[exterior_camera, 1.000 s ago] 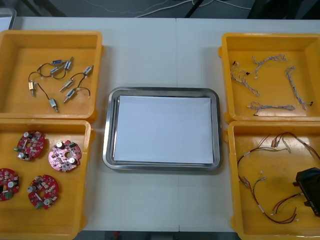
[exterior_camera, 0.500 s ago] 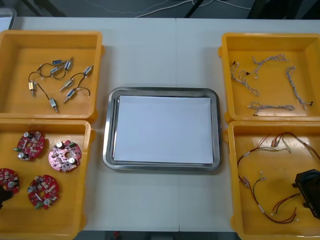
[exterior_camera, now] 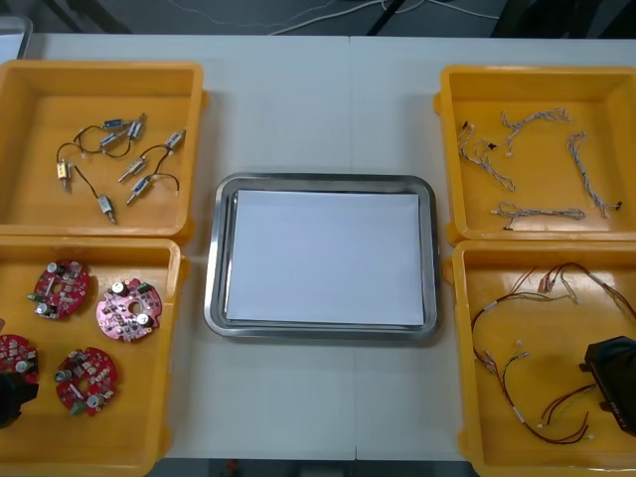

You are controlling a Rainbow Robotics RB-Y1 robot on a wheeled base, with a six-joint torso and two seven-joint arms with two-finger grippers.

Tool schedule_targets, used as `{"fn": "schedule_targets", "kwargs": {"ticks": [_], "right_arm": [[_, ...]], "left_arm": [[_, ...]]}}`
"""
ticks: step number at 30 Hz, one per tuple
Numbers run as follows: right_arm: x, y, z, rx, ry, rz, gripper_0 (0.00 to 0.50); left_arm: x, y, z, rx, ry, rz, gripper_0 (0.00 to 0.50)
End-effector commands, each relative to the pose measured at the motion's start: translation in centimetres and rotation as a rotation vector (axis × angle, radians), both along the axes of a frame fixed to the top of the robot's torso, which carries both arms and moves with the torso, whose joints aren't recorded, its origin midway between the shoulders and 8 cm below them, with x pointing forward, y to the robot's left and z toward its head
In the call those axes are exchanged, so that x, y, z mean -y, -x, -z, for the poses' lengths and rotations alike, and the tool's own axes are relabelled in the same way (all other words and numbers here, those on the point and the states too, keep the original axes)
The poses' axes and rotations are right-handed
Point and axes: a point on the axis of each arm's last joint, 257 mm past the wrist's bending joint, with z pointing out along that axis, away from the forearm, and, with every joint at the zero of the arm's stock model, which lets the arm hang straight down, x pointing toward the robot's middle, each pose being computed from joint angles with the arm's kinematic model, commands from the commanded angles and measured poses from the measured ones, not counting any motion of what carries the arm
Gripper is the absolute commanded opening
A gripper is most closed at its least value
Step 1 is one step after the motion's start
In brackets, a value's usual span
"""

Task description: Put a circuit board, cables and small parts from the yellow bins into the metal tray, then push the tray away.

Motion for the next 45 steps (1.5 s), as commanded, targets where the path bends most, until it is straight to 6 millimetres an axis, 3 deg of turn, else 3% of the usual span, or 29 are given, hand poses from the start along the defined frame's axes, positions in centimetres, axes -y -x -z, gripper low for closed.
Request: {"fn": "schedule_targets", "kwargs": {"ticks": [1, 13, 15, 17, 19, 20, 31, 34, 37, 39, 43, 45], "right_arm": [[-0.7, 1.1, 1.0, -0.017, -0.02, 0.019, 0.5], [-0.3, 1.0, 0.9, -0.006, -0.008, 0.014, 0.496], [-0.3, 0.9, 0.8, -0.005, -0.005, 0.011, 0.399], [-0.3, 0.9, 0.8, -0.005, -0.005, 0.009, 0.186], [-0.3, 0.9, 0.8, -0.005, -0.004, 0.008, 0.026], [-0.2, 0.9, 0.8, -0.006, -0.002, 0.006, 0.0], [-0.2, -0.3, -0.3, 0.01, 0.0, -0.013, 0.0], [-0.1, -0.9, -1.3, 0.005, 0.014, -0.033, 0.0], [0.0, -1.4, -3.2, 0.003, 0.048, -0.071, 0.0], [0.1, -1.7, -4.7, 0.006, 0.068, -0.087, 0.0], [0.0, -1.8, -6.8, 0.008, 0.091, -0.11, 0.0], [-0.1, -1.8, -7.9, 0.008, 0.107, -0.127, 0.0]], "left_arm": [[0.4, 0.5, 1.2, -0.01, -0.014, 0.017, 0.5], [0.4, 0.3, 1.3, -0.012, -0.018, 0.008, 0.5], [0.4, 0.3, 1.3, -0.012, -0.017, 0.006, 0.5], [0.4, 0.3, 1.3, -0.012, -0.018, 0.002, 0.5], [0.4, 0.2, 1.3, -0.011, -0.017, 0.001, 0.5], [0.4, 0.2, 1.4, -0.013, -0.017, 0.0, 0.5], [0.3, -0.5, 1.4, -0.002, -0.017, -0.011, 0.497], [0.3, -0.4, 1.5, -0.004, -0.016, -0.012, 0.445], [0.3, -0.5, 1.4, -0.001, -0.018, -0.012, 0.347], [0.3, -0.5, 1.4, -0.002, -0.019, -0.012, 0.222], [0.4, -0.6, 1.5, 0.002, -0.017, -0.015, 0.111], [0.4, -0.7, 1.4, 0.004, -0.018, -0.015, 0.002]]}}
